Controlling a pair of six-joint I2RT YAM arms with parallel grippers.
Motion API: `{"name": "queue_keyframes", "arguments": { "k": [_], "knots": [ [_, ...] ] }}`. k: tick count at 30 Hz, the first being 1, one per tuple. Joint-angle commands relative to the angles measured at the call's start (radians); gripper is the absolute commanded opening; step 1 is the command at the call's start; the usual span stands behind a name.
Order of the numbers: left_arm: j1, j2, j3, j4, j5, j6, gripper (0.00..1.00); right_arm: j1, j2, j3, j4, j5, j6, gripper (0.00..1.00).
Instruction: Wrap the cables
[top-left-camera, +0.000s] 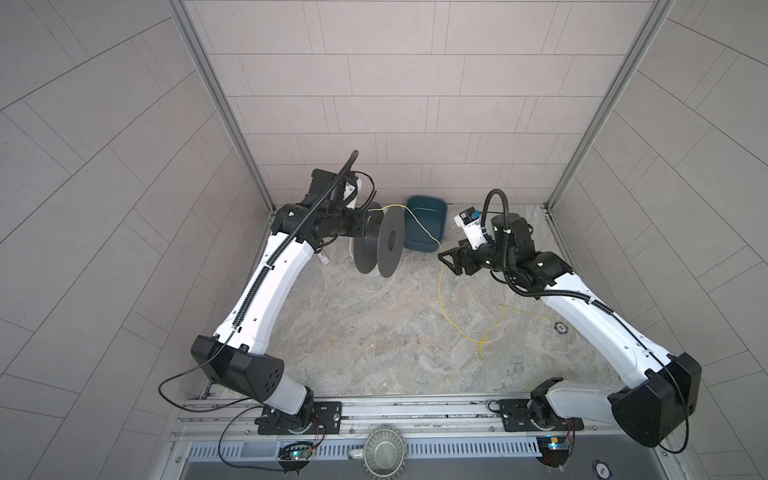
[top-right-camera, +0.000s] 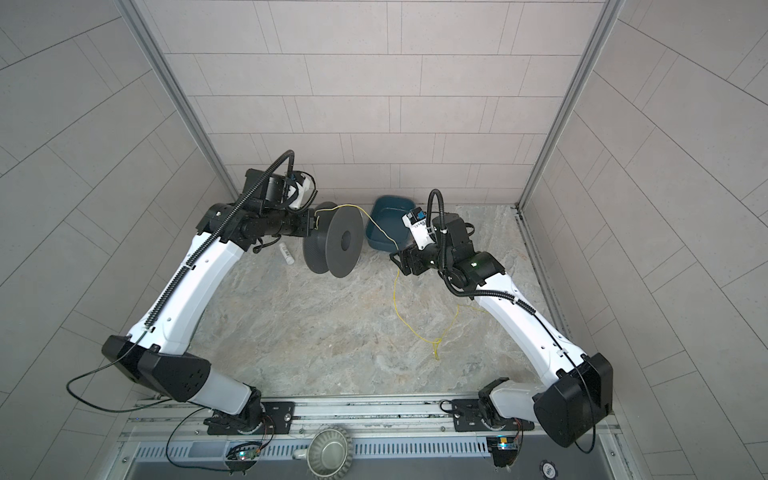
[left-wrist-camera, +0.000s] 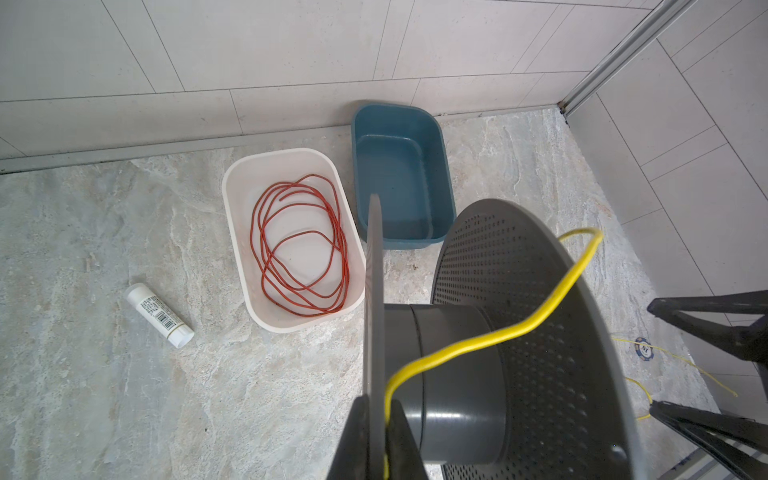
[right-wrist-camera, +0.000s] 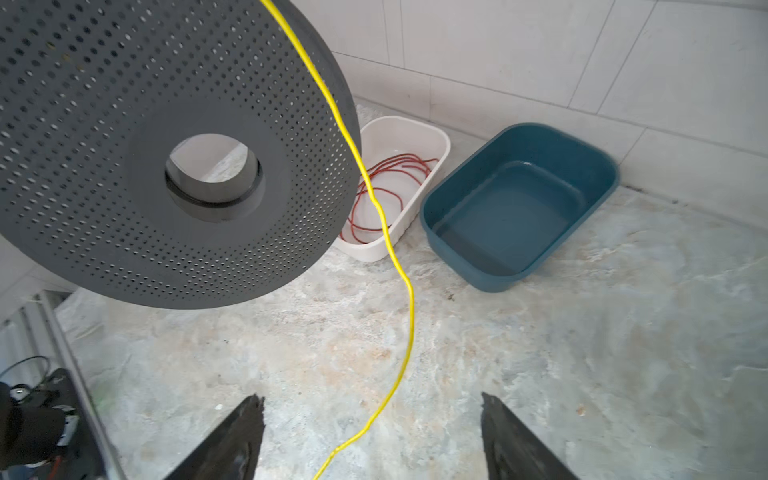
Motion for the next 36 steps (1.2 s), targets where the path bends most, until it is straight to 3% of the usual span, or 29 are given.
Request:
{"name": "queue_keyframes", "arguments": {
  "k": [1,10,16,24,36],
  "knots": [
    [0.007,-0.043,0.048,0.043,0.028,-0.038,0.00,-0.005,0.040,-0.024,0.044,-0.060,0.083,0.78],
    [0.017,-0.068,0.055,0.058,0.038,-0.055,0.00,-0.006,0.133,-0.037,0.111,-0.015,0.193,0.65],
    [0.022,-0.077,0.054,0.079,0.072,-0.077,0.00,-0.005,0.172,-0.024,0.182,-0.058,0.244,0.52],
    [0.058,-0.091,0.059,0.137,0.167,-0.150,0.00,-0.012,0.234,0.045,0.194,-0.007,0.249,0.00],
    [0.176,-0.129,0.053,0.219,0.413,-0.272,0.00,-0.117,0.424,0.251,0.201,-0.084,0.300,0.00]
  ]
}}
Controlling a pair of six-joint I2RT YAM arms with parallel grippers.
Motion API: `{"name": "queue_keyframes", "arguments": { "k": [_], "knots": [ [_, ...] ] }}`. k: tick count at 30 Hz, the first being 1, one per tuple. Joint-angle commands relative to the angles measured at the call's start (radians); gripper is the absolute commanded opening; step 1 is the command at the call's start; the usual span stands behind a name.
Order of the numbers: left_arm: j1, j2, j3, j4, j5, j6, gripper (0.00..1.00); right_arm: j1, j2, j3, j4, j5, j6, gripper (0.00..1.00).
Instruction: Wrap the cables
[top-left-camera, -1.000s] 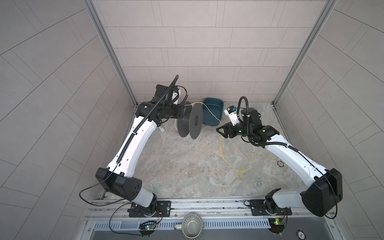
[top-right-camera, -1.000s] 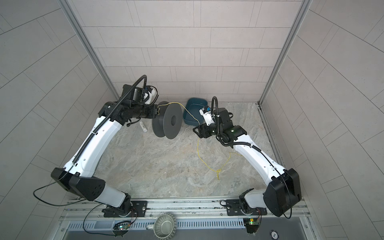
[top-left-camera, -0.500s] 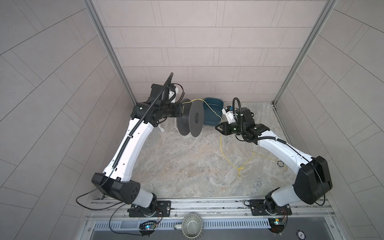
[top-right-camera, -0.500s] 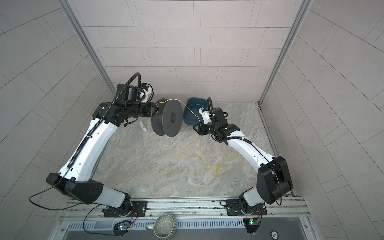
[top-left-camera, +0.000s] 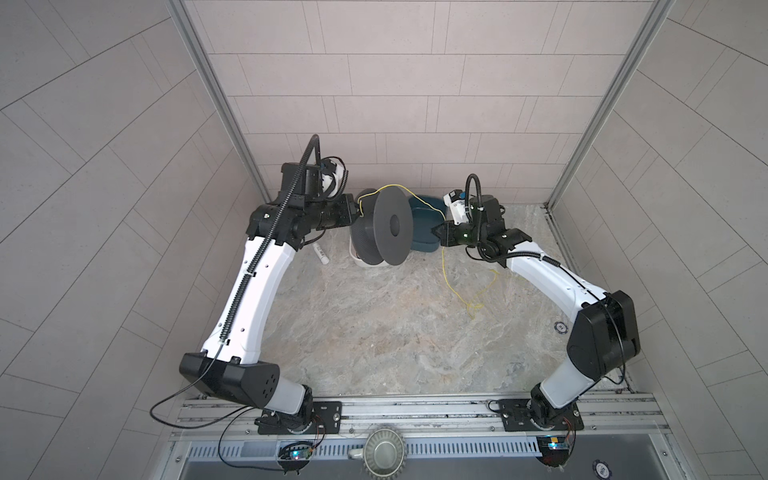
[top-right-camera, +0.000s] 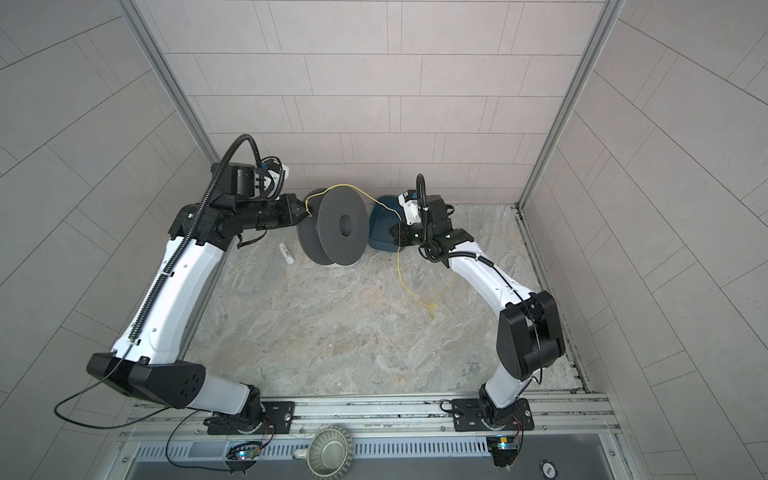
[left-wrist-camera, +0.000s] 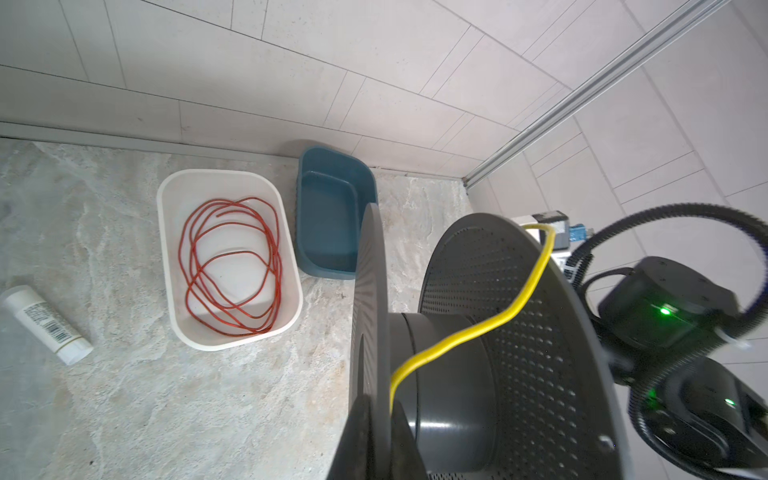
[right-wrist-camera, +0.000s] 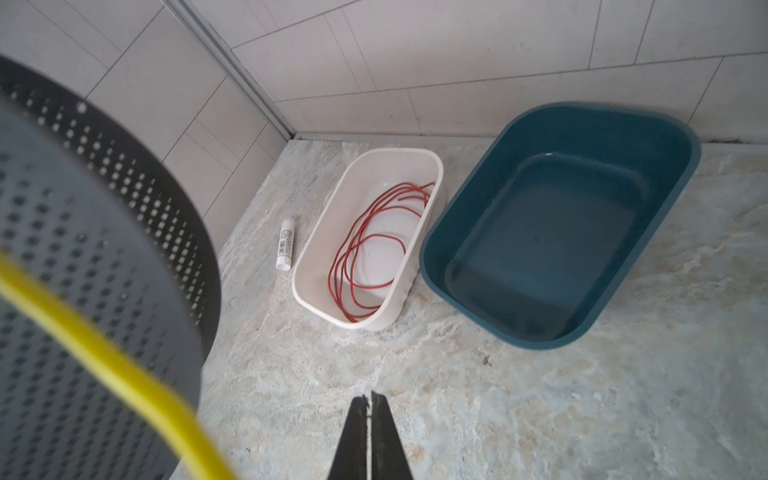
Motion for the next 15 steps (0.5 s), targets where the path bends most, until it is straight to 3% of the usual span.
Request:
{"name": "queue_keyframes", "arguments": {
  "k": [1,7,11,15],
  "knots": [
    [0.045,-0.075,0.032,0.139,0.114,-0.077,0.00,-0.042,0.061,0.049,-0.020,-0.019,0.040,0.00],
    [0.095,-0.116,-0.040,0.320,0.181,-0.214,0.00,-0.049,0.128,0.047,-0.037,-0.060,0.037,0.00],
    [0.104,-0.117,-0.069,0.415,0.138,-0.298,0.00,-0.026,0.071,-0.060,0.028,-0.051,0.032,0.00],
    [0.104,-0.115,-0.074,0.409,0.016,-0.305,0.00,-0.004,-0.002,-0.124,0.045,-0.022,0.035,0.00]
  ]
}}
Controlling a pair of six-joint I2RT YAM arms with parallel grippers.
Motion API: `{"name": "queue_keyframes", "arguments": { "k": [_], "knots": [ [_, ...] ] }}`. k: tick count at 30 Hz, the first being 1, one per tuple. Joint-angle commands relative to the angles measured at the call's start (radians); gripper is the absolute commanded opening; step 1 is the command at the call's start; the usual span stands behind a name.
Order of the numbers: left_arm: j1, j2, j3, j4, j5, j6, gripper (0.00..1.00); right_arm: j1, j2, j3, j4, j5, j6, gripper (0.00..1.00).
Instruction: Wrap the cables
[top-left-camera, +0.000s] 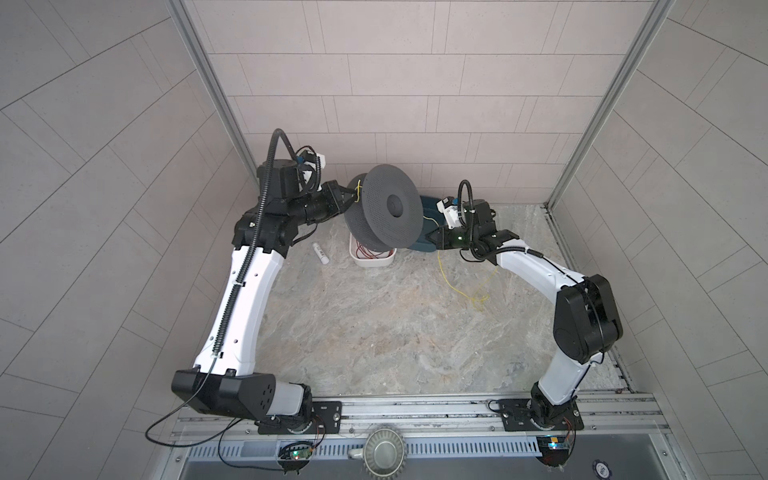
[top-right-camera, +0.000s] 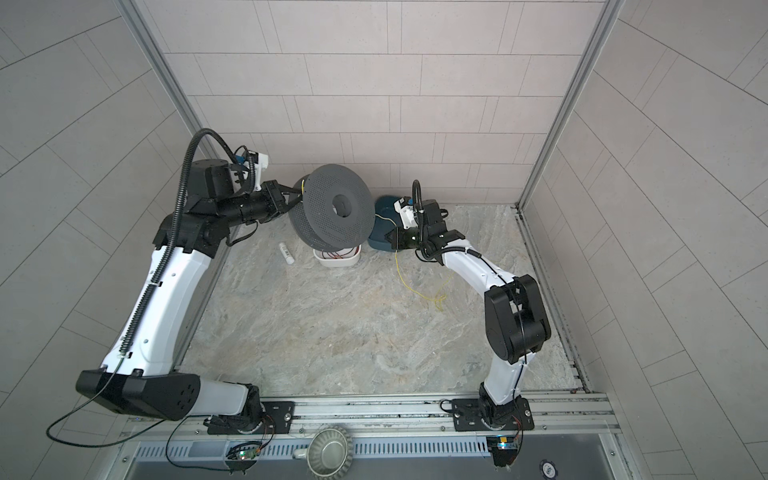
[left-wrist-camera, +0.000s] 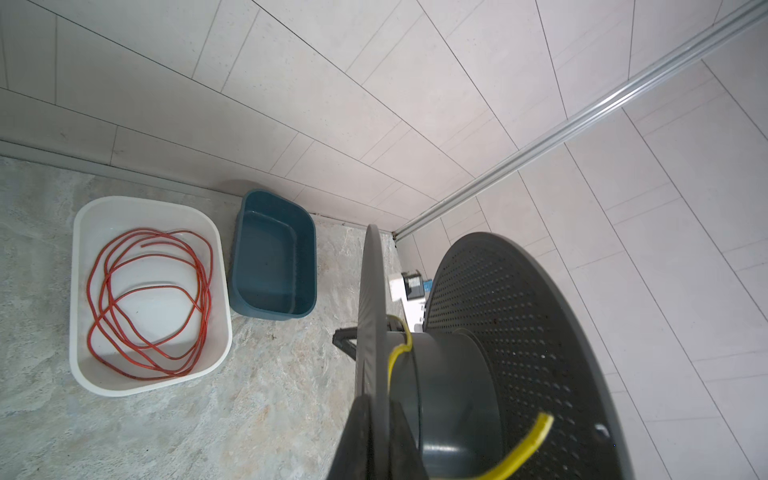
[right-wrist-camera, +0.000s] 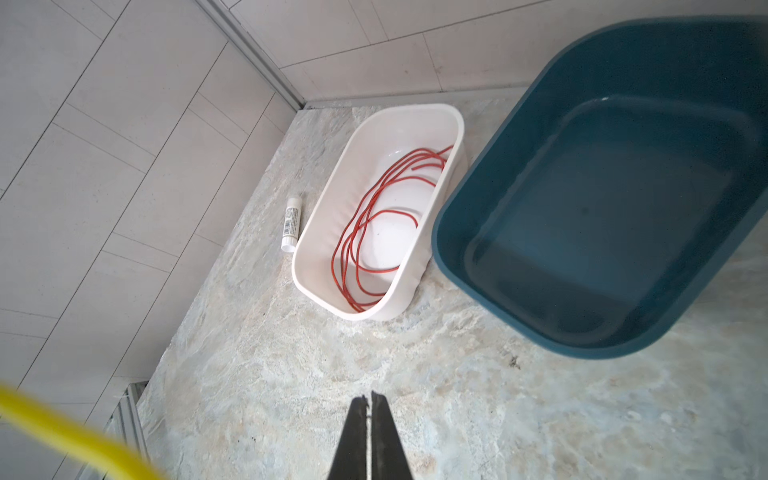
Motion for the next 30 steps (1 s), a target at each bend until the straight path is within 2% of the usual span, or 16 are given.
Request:
{"name": "queue_keyframes", "arguments": {
  "k": [1,9,14,21,26,30],
  "knots": [
    [0.026,-0.053,0.010,0.171,-0.127,-0.063,0.00,-0.006,-0.070,-0.046,-0.028,0.076,0.025,0.00],
    [0.021,-0.078,-0.034,0.196,-0.388,-0.115,0.00,0.098,-0.136,-0.060,-0.107,0.151,-0.002,0.00],
    [0.017,-0.103,-0.098,0.268,-0.488,-0.171,0.00,0.189,-0.152,-0.061,-0.133,0.217,-0.020,0.00],
    [-0.025,-0.113,-0.138,0.280,-0.641,-0.118,0.00,0.302,-0.159,-0.006,-0.203,0.307,-0.105,0.00],
    [-0.044,-0.105,-0.157,0.291,-0.708,-0.057,0.00,0.357,-0.173,0.037,-0.225,0.358,-0.185,0.00],
    [-0.047,-0.086,-0.169,0.305,-0.704,-0.053,0.00,0.379,-0.166,0.088,-0.251,0.379,-0.207,0.00]
  ]
}}
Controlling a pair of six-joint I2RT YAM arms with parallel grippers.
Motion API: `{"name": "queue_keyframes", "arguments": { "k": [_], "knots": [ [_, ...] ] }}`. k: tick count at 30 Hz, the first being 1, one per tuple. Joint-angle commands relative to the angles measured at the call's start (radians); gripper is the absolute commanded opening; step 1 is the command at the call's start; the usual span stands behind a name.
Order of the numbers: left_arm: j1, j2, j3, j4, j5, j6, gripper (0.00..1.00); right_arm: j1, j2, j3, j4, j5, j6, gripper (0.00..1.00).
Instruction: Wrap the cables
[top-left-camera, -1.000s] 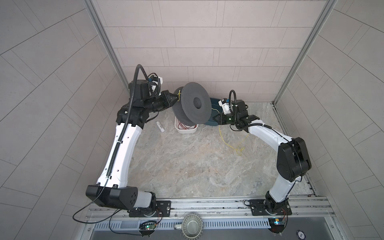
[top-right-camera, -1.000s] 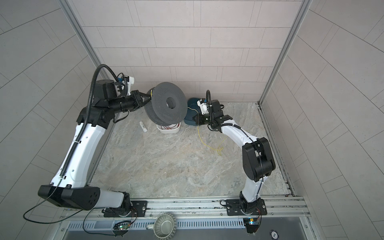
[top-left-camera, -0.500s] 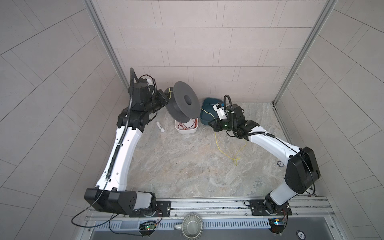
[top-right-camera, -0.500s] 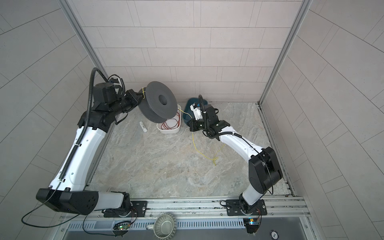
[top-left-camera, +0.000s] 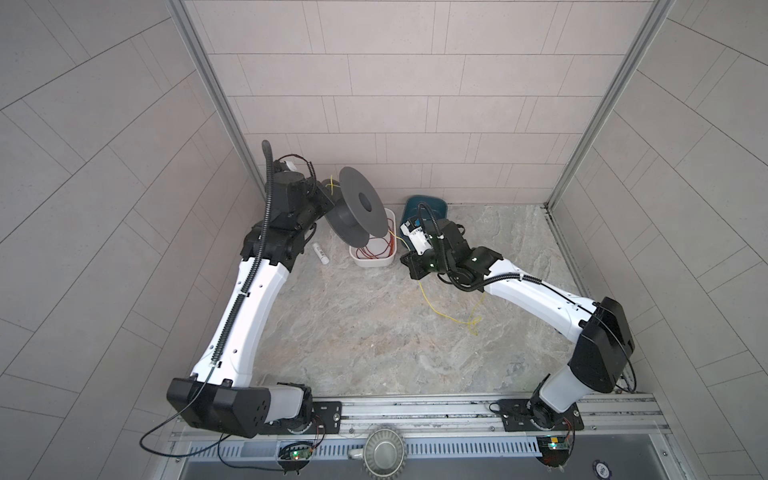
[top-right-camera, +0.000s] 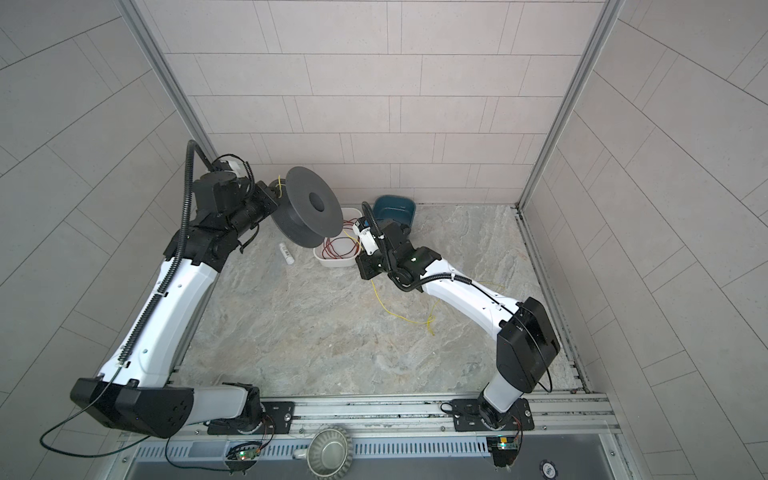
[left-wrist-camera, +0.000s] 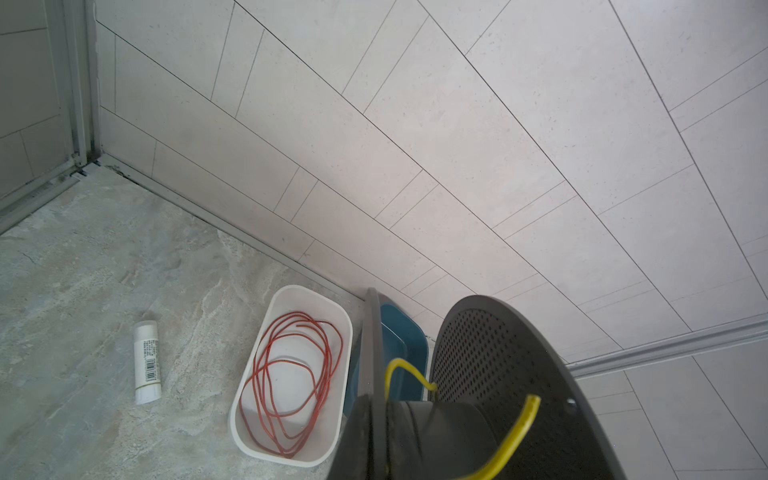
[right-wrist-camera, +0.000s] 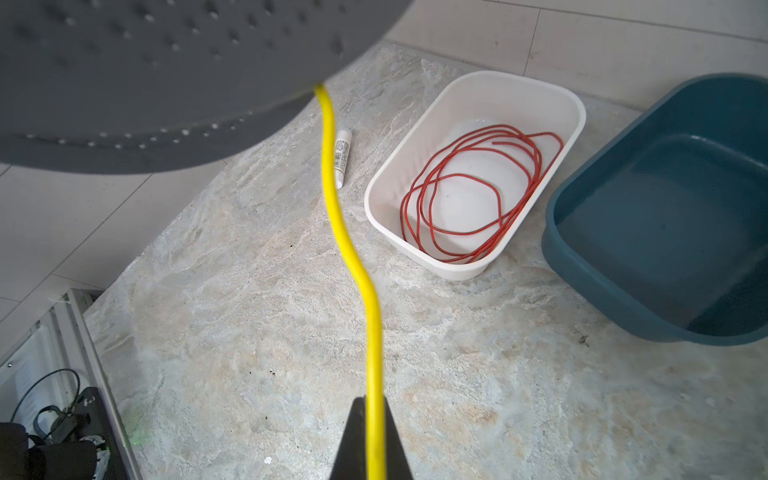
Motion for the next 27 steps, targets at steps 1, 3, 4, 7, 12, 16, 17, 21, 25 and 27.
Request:
{"name": "queue_keyframes", "arguments": {
  "k": [1,3,4,7,12,16,17,21,25,27],
  "knots": [
    [0.000,-0.012,0.002,0.150,-0.075,0.014,0.00,0.015,-0.041,0.039,-0.059,0.033,-0.058,0.00],
    [0.002,-0.002,-0.006,0.157,-0.050,0.013,0.00,0.016,-0.035,0.044,-0.060,0.030,-0.055,0.00],
    [0.002,0.002,-0.005,0.156,-0.033,0.012,0.00,0.016,-0.035,0.040,-0.056,0.032,-0.052,0.00],
    [0.002,0.014,0.003,0.142,0.002,0.016,0.00,0.015,-0.039,0.006,-0.027,0.040,-0.042,0.00],
    [0.010,0.035,0.014,0.135,0.066,0.019,0.00,0.015,-0.052,-0.073,0.055,0.014,-0.016,0.00],
    [0.054,0.041,0.014,0.175,0.200,-0.057,0.00,0.015,-0.048,-0.088,0.058,0.020,-0.016,0.00],
    [0.068,0.050,0.025,0.175,0.244,-0.074,0.00,0.013,-0.044,-0.090,0.058,0.021,-0.015,0.00],
    [0.084,0.076,0.083,0.129,0.342,-0.082,0.00,0.007,-0.030,-0.093,0.069,0.012,0.001,0.00],
    [0.097,0.070,0.091,0.114,0.356,-0.080,0.00,0.004,-0.015,-0.103,0.096,-0.019,0.018,0.00],
    [0.102,0.061,0.084,0.117,0.337,-0.085,0.00,0.004,-0.007,-0.104,0.099,-0.044,0.028,0.00]
  ]
}}
